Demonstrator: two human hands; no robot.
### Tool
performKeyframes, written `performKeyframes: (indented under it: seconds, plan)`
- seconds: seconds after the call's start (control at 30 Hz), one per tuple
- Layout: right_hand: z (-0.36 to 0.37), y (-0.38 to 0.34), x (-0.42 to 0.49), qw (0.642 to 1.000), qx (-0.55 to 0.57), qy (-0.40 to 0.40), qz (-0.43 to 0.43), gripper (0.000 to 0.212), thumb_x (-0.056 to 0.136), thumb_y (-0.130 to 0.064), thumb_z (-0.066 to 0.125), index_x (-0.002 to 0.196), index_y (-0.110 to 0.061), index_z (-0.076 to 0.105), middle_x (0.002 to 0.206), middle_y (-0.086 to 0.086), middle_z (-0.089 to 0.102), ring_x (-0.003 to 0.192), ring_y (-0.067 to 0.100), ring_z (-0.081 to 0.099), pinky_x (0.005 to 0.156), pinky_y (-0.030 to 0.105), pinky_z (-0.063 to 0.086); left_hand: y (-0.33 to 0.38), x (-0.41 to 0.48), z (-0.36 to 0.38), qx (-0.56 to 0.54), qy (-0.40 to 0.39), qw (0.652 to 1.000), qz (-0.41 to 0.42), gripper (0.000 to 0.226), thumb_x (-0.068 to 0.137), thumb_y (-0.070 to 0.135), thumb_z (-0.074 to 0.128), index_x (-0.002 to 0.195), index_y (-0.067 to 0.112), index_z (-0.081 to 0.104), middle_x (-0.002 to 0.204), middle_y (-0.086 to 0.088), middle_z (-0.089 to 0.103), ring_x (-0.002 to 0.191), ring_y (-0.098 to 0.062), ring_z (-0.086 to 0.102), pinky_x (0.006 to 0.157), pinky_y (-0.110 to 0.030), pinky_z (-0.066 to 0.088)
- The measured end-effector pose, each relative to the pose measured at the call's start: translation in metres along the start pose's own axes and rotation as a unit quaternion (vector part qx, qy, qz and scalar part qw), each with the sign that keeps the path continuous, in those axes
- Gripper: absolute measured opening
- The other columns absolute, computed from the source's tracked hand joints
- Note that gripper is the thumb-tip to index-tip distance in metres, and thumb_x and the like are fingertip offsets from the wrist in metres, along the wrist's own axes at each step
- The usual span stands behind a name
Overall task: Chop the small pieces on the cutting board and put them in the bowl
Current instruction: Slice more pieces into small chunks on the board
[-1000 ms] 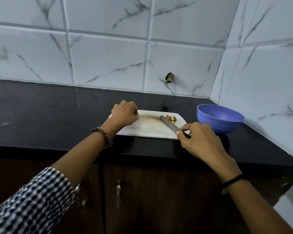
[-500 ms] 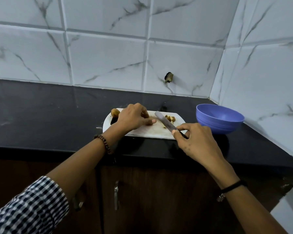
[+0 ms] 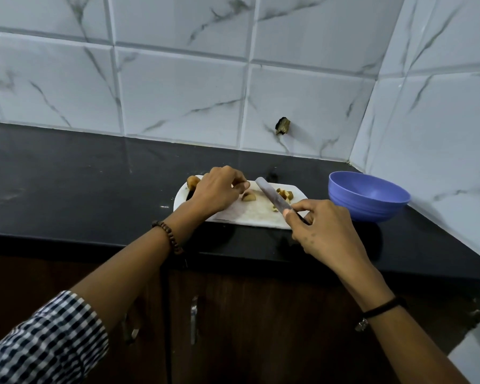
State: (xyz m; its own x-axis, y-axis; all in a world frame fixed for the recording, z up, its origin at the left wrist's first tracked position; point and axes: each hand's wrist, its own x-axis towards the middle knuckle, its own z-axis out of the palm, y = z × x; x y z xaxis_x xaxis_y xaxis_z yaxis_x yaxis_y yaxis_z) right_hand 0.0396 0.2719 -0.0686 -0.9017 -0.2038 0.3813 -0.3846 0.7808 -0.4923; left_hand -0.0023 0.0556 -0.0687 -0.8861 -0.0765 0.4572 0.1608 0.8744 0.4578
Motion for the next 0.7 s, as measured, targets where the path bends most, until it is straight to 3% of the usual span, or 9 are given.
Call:
performKeyframes:
  seconds: [0.13, 0.27, 0.37, 0.5, 0.7]
  plan:
    - [0.004, -0.005, 0.001, 1.0, -0.003, 0.007, -0.011, 0.032, 0.095, -0.044, 0.057, 0.12, -0.029, 0.067, 0.073, 0.0, 0.067, 0.063, 0.012, 0.065, 0.065, 0.036, 0.06, 0.0, -0.005, -0.004, 0.028, -0.007, 1.0, 0.01, 0.022, 0.087, 0.043, 0.069, 0.102, 0.028, 0.076, 0.096, 0.012, 0.072, 0.086, 0.0, 0.056, 0.058, -0.012, 0.021]
    - [0.012, -0.014, 0.003, 0.999, -0.028, 0.022, -0.024, 0.03, 0.094, -0.042, 0.055, 0.116, -0.027, 0.069, 0.069, -0.003, 0.054, 0.064, 0.014, 0.055, 0.058, 0.03, 0.046, 0.001, -0.007, -0.006, 0.036, 0.002, 0.999, 0.004, 0.02, 0.085, 0.039, 0.073, 0.099, 0.027, 0.079, 0.097, 0.01, 0.075, 0.096, -0.005, 0.064, 0.056, -0.011, 0.021]
    - [0.013, -0.023, 0.005, 0.998, -0.061, 0.02, -0.028, 0.029, 0.096, -0.041, 0.052, 0.113, -0.024, 0.069, 0.083, -0.001, 0.058, 0.082, 0.019, 0.059, 0.063, 0.034, 0.05, 0.005, -0.008, -0.006, 0.053, 0.008, 0.999, 0.009, 0.019, 0.085, 0.038, 0.072, 0.099, 0.027, 0.079, 0.097, 0.009, 0.075, 0.098, -0.009, 0.066, 0.054, -0.013, 0.022]
    - [0.018, -0.031, 0.009, 0.995, -0.088, 0.022, -0.041, 0.03, 0.097, -0.037, 0.051, 0.11, -0.017, 0.07, 0.097, 0.003, 0.064, 0.09, 0.022, 0.059, 0.067, 0.035, 0.05, 0.007, -0.008, -0.008, 0.068, 0.004, 0.998, 0.006, 0.018, 0.086, 0.036, 0.071, 0.1, 0.027, 0.078, 0.097, 0.008, 0.074, 0.096, -0.012, 0.064, 0.055, -0.019, 0.024]
    - [0.028, -0.04, 0.013, 0.99, -0.136, 0.009, -0.023, 0.031, 0.1, -0.036, 0.048, 0.116, -0.016, 0.066, 0.105, 0.007, 0.06, 0.084, 0.022, 0.055, 0.067, 0.032, 0.039, 0.011, -0.008, -0.008, 0.084, 0.004, 0.996, 0.031, 0.021, 0.09, 0.028, 0.067, 0.107, 0.023, 0.077, 0.105, 0.008, 0.074, 0.1, -0.009, 0.063, 0.051, -0.012, 0.019]
